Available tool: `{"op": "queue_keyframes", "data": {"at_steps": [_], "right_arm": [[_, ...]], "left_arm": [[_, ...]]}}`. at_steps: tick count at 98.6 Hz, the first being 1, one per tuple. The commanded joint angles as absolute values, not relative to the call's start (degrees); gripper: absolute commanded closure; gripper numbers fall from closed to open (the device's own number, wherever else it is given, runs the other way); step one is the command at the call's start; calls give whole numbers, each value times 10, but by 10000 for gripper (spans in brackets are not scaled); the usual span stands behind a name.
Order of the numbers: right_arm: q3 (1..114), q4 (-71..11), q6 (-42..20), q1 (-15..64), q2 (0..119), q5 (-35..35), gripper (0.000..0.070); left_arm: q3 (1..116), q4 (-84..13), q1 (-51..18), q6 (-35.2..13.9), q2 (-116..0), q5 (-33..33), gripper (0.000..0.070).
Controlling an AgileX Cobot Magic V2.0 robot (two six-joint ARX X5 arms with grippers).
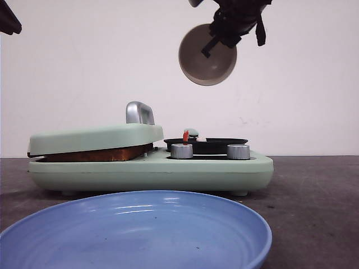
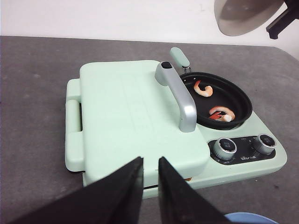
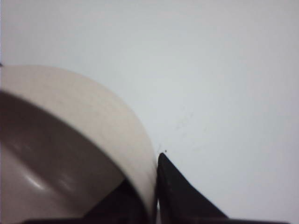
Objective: Make breakfast with bread and shrimp
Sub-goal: 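Tilt the bowl over the frying pan with the right gripper, then carry the emptied bowl back and lower it onto the table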
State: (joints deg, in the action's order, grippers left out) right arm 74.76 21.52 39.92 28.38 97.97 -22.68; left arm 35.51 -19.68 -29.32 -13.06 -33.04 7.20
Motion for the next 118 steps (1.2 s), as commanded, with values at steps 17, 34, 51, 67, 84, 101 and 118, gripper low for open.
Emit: {"op": "queue_keyframes", "data": {"at_steps": [17,34,51,67,84,101,118], "right_arm": [[759,128,252,273,978,-228,693],[768,0,107,240,957,-190,693],[769,-109,-40,174,926,-85,693],[769,-192,-140,90,904,63,693],[769,-270,-190,-3,902,241,693],[769,-346,-164,-66,902,266,694],[768,-415,-124,-93,923,253,693]], "left_arm": [[358,-193,-296,-131,-333,71,673],[358,-193,-296,-131,-333,71,673],[358,-193,-296,-131,-333,70,673],[358,-193,-296,-131,-333,70,673],[358,-193,-296,-131,-333,70,673],[358,-193,-296,-131,-333,71,673],[358,-193,-296,-131,-333,71,673]]}}
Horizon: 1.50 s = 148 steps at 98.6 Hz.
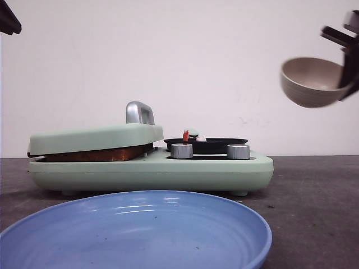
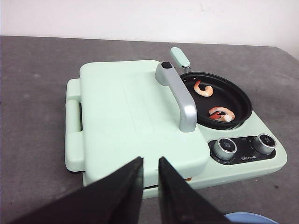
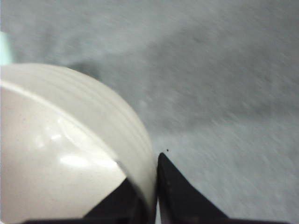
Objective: Make breakfast with bread and shrimp
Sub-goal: 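Carry the emptied bowl back and lower it onto the table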
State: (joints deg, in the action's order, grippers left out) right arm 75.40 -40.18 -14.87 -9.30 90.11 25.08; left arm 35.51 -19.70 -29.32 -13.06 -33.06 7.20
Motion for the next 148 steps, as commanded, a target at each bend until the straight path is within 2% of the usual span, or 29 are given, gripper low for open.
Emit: {"op": "queue_keyframes", "data": {"at_steps": [1,22,58,89,95,107,113,123,148], "right_arm": [[768,-418,-124,-93,925,253,694],[768,-463,-96,-86,997,255,693],[768,-467,-90,-93,1082,253,694],[768,-467,-79,-92,1094,239,685],[768,-467,-79,-92,1094,240,638],[768,-467,-79,-92,1094,240,400],[768,-466,-79,-92,1094,240,333],[771,-463,-79,-94,1093,249,323],[788,-452,-80,-100,1031,358,323]], "left_arm": [[358,-193,-296,-131,-333,71,673],[358,-196,-296,-131,-333,71,673],[358,-202,-296,-131,-333,70,673],[358,-202,-296,-131,-333,71,673],[358,-202,-296,-131,-333,71,673],[358,-202,-296,-131,-333,71,673],[358,-202,-296,-131,-333,71,673],[358,-202,-296,-131,-333,71,673],[358,-202,-296,-131,-333,71,673]]}}
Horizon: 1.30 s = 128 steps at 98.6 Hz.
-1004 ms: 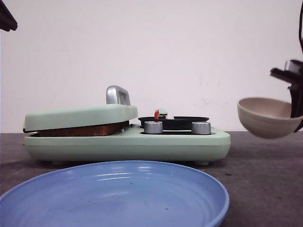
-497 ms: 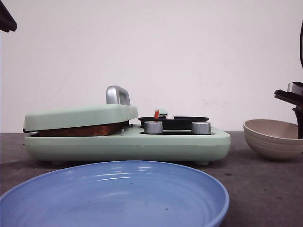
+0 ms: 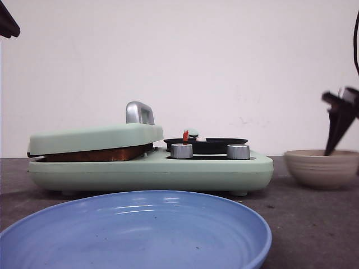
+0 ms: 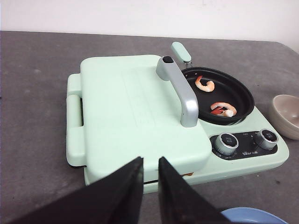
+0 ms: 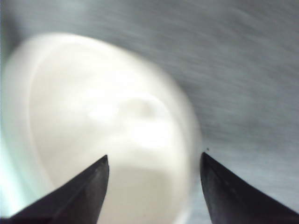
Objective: Make breakfast with bread and shrimp
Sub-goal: 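Carry the emptied bowl back and lower it onto the table, then open the right gripper and raise it from the bowl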
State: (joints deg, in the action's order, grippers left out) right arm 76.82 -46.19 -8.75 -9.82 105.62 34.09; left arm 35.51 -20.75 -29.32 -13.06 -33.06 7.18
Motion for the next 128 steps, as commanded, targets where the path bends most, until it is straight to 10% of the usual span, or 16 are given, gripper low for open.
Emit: {"op": "queue_keyframes", "data": {"at_steps": [1,48,74,128], "right_arm": [[788,-450,-80,-100,1027,362,323],[788,-432,-55,-96,787,375,336],[786,-443,-5,-59,696,372,691],[434,-203,3,18,403,328,693]], "left_arm": [[358,-202,-296,-131,-333,71,673],[358,-201,-296,-131,-333,71,673],[358,-201,-296,-131,-333,71,674],[342,-154,-296,-143,-322,73,688]]}}
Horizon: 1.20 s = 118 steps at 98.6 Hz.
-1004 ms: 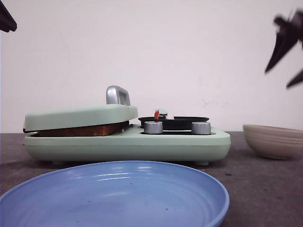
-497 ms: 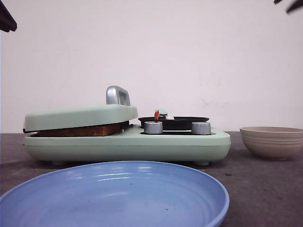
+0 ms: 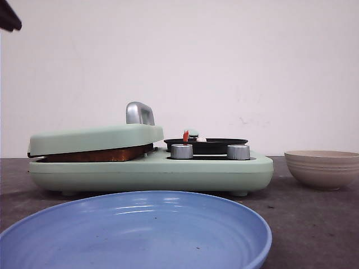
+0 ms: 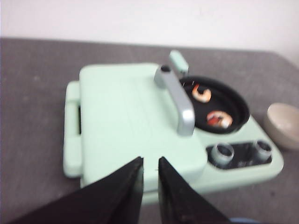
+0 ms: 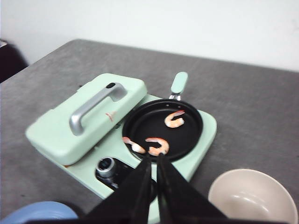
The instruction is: Make breakfast with bread and shrimp
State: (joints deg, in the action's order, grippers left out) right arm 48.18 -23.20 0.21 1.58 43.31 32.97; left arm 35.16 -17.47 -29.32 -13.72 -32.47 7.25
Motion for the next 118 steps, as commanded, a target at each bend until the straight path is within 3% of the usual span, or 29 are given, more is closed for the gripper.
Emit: {"op": "queue_keyframes", "data": {"at_steps": [1,10,36,57,76,118], "right_arm": [[425,-198,0,18,396,328,693],[354,-156,-31,18,340,328,693],[248,-156,-81,18,253,328,693],[243,-188,-85,18,243,280,693],[243,-181,-104,18,242,284,693],[243,-180,-104,18,242,284,693]], "left_arm": [[340,-151,-296,-145,-321,73,688],[314,-136,-298,-176,-304,68,688],[245,-181,-308,-177,-219,87,688],[243,-234,-308,-189,-173,129,688],[243,-269,-308,-215,-166,135,677],[243,-269,-308,-215,-166,135,677]]}}
